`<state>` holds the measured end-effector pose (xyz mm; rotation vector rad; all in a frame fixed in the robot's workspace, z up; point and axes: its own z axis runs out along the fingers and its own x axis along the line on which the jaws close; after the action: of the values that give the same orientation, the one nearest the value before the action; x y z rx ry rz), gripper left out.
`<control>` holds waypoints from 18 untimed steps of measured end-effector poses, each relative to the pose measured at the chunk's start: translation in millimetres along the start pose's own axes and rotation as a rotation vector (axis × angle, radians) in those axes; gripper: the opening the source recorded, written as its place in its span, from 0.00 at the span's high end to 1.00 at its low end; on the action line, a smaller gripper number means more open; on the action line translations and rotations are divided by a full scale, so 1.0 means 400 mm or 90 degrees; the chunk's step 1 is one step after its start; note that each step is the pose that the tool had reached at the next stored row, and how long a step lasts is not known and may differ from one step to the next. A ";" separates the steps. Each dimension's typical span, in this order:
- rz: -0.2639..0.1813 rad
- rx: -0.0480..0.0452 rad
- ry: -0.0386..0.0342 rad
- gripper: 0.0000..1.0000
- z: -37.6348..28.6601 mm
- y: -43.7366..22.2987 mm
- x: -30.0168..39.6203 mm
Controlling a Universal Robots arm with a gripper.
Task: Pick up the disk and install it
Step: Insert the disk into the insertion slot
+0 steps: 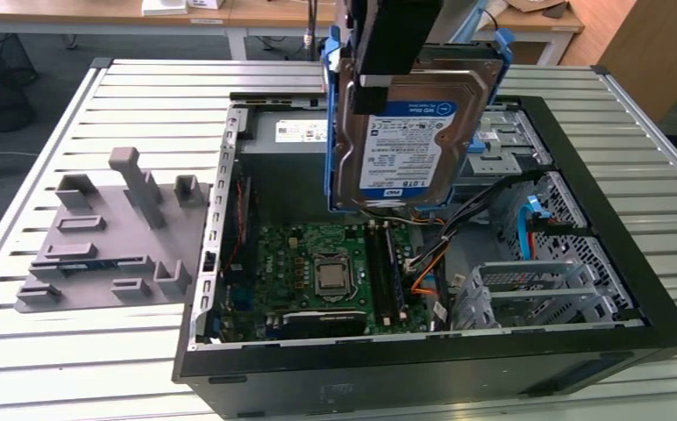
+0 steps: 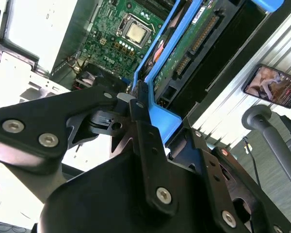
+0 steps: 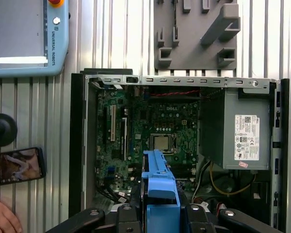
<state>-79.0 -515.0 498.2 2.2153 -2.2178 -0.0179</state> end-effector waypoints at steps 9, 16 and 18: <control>0.000 0.0000 0.0001 0.64 0.000 -0.003 0.023; 0.000 0.0000 -0.0001 0.64 0.002 -0.003 0.065; 0.000 0.0000 -0.0003 0.64 0.003 -0.011 0.069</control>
<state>-74.5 -542.5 496.8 2.2155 -2.2181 -0.0185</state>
